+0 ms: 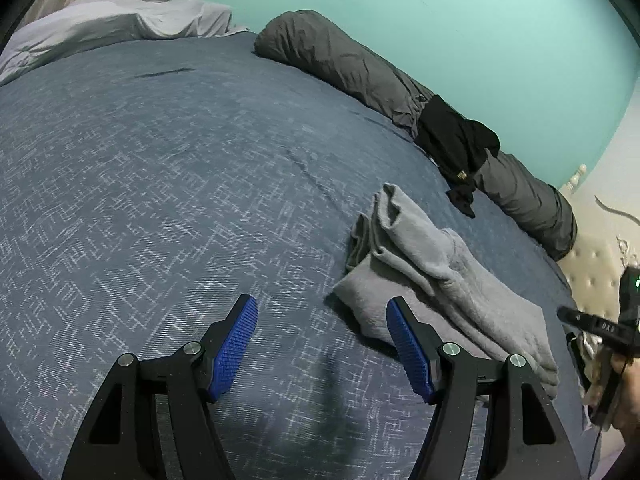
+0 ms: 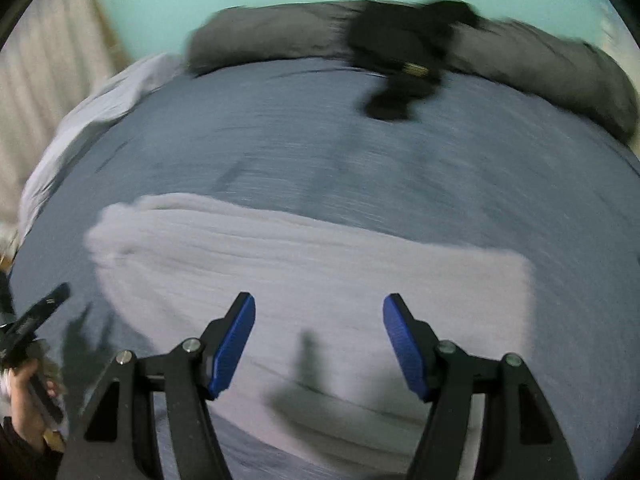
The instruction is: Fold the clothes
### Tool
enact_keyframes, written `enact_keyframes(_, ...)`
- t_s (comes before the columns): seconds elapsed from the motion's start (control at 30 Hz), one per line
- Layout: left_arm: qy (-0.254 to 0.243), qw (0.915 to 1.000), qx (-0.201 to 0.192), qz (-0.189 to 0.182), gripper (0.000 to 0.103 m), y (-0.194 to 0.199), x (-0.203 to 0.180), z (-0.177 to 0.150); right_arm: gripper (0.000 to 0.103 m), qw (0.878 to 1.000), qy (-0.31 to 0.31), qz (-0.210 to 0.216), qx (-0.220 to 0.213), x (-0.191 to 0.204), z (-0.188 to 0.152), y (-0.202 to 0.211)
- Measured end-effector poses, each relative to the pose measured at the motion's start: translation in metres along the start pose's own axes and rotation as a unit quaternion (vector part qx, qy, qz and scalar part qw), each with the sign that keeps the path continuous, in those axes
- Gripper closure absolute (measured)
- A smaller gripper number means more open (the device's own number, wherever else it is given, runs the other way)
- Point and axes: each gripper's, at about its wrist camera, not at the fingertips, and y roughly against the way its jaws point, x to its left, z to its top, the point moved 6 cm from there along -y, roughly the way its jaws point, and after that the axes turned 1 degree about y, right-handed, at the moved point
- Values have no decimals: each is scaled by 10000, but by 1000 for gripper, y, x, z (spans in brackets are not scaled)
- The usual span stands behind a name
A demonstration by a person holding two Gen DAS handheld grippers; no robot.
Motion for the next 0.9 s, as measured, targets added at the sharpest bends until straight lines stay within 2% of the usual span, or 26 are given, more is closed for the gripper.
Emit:
enact_keyframes(0.07,-32,10000,13,-6,32,-2,-5,-1,36,9994,-292,-154,76,-35,-12,6)
enact_keyframes(0.17,-62,10000,34,-10,32,-6,-12,-1,36,9982,-515,-228,218,-65,-33,13)
enact_keyframes(0.4,-193,9998,70,-54,32,-11,-28,-3,36,9946,-984,-97,311,-80,-69,21)
enact_keyframes(0.53,-273,9996,94,-73,32,-12,-33,-5,36,9969,-441,-468,460,-76,-84,20)
enact_keyframes(0.67,-248,9996,87,-55,32,-11,-29,-4,36,9959,39,-641,638,-67,-99,20)
enact_keyframes(0.8,-223,9997,77,-49,32,-11,-27,-4,36,9925,507,-782,790,-59,-113,21)
enact_keyframes(0.9,-238,9997,77,-49,32,-10,-27,-4,36,9858,940,-1059,903,-53,-118,13)
